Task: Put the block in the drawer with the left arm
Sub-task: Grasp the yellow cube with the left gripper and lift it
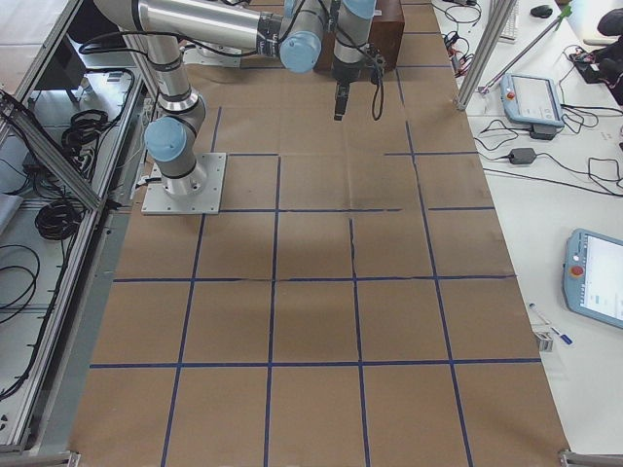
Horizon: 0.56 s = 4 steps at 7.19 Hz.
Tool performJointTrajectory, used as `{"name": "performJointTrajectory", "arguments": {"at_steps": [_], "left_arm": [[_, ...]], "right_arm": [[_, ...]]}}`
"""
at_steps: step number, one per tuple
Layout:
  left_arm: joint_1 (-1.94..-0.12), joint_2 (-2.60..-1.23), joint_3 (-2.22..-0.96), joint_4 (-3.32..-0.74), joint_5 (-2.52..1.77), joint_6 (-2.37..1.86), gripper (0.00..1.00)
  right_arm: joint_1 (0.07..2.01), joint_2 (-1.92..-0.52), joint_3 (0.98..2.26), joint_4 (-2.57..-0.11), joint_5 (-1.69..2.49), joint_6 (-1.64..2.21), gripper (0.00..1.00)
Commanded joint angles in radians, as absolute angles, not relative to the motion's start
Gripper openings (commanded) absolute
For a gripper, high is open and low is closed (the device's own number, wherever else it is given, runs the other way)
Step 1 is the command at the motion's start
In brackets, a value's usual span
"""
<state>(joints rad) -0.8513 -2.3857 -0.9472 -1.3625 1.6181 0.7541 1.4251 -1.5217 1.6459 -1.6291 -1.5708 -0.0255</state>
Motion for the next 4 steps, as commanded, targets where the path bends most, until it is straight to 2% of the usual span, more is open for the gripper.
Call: {"name": "performJointTrajectory", "arguments": {"at_steps": [1,2,4], "left_arm": [[-0.861,-2.239,-0.960,-1.533,1.634,0.747,0.00],[-0.886,-2.183,-0.994,-1.589,1.634,0.717,0.00],[-0.934,-2.015,-1.165,-1.600,1.618,0.620,0.00]], "right_arm": [[1.425,-1.522,1.646,-1.629,-1.571,-0.025,1.00],[1.425,-1.522,1.646,-1.629,-1.571,-0.025,1.00],[1.425,-1.522,1.646,-1.629,-1.571,-0.025,1.00]]}}
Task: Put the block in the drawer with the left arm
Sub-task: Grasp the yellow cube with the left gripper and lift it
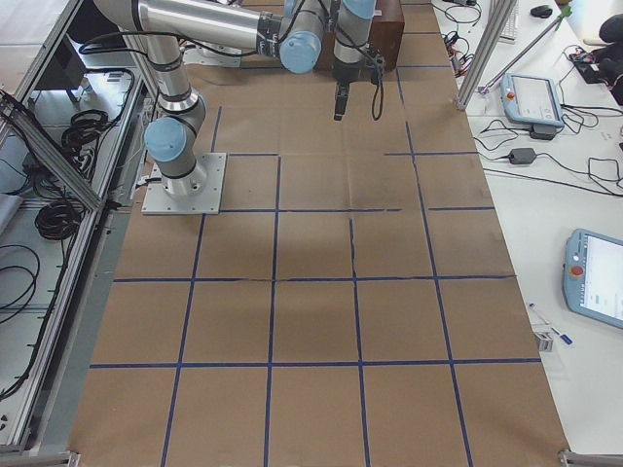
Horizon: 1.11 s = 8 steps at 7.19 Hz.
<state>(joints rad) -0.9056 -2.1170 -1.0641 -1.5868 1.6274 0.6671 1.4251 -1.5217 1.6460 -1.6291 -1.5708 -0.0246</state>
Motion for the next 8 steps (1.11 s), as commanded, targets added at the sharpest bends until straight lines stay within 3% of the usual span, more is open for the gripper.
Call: {"name": "performJointTrajectory", "arguments": {"at_steps": [1,4,8], "left_arm": [[-0.978,-1.952,-1.243,-1.592,1.618,0.617,0.00],[-1.042,-1.917,-1.386,-1.525,1.618,0.548,0.00],[-1.083,-1.994,-1.408,-1.479,1.563,0.545,0.00]], "right_arm": [[1.425,-1.522,1.644,-1.629,-1.571,-0.025,1.00],[1.425,-1.522,1.646,-1.629,-1.571,-0.025,1.00],[1.425,-1.522,1.646,-1.629,-1.571,-0.026,1.00]]}}
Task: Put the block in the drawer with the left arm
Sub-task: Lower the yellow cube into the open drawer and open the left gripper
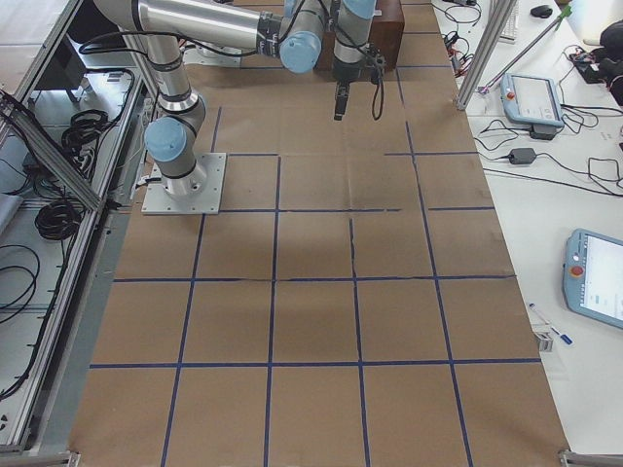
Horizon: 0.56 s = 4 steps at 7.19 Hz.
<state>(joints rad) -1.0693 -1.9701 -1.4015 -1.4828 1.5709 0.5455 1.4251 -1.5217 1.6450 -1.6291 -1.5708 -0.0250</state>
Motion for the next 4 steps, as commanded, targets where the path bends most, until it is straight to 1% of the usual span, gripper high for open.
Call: {"name": "performJointTrajectory", "arguments": {"at_steps": [1,2,3,4], "left_arm": [[-1.085,-2.009,-1.407,-1.464,1.565,0.545,0.02],[-1.088,-2.017,-1.407,-1.460,1.568,0.543,0.04],[-1.088,-2.020,-1.407,-1.459,1.569,0.543,0.09],[-1.088,-2.022,-1.405,-1.457,1.571,0.543,0.11]], "right_arm": [[1.425,-1.522,1.646,-1.629,-1.571,-0.025,1.00],[1.425,-1.522,1.646,-1.629,-1.571,-0.026,1.00],[1.425,-1.522,1.644,-1.629,-1.571,-0.026,1.00],[1.425,-1.522,1.644,-1.629,-1.571,-0.026,1.00]]}}
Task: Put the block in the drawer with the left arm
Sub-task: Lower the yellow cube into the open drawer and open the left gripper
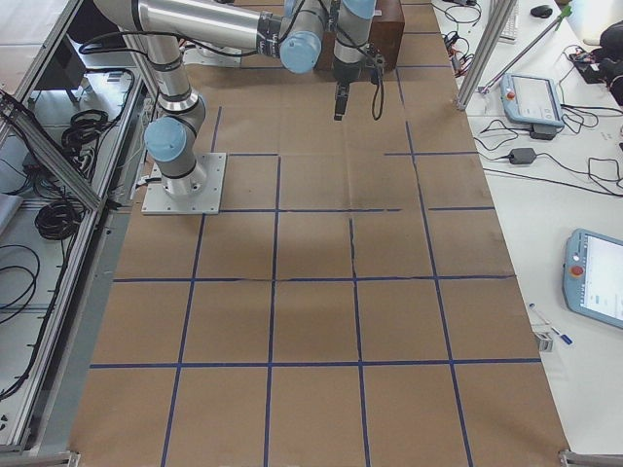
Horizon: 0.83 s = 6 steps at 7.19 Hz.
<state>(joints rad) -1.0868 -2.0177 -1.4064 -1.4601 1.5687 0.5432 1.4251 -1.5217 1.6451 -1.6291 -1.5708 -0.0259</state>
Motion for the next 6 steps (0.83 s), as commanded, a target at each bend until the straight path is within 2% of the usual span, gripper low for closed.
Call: {"name": "performJointTrajectory", "arguments": {"at_steps": [1,5,6], "left_arm": [[-1.088,-2.029,-1.396,-1.445,1.569,0.542,0.16],[-1.101,-2.042,-1.399,-1.414,1.563,0.515,0.18],[-1.101,-2.040,-1.402,-1.414,1.568,0.517,0.30]], "right_arm": [[1.425,-1.522,1.644,-1.629,-1.571,-0.026,1.00],[1.425,-1.522,1.644,-1.629,-1.571,-0.026,1.00],[1.425,-1.522,1.644,-1.629,-1.571,-0.026,1.00]]}}
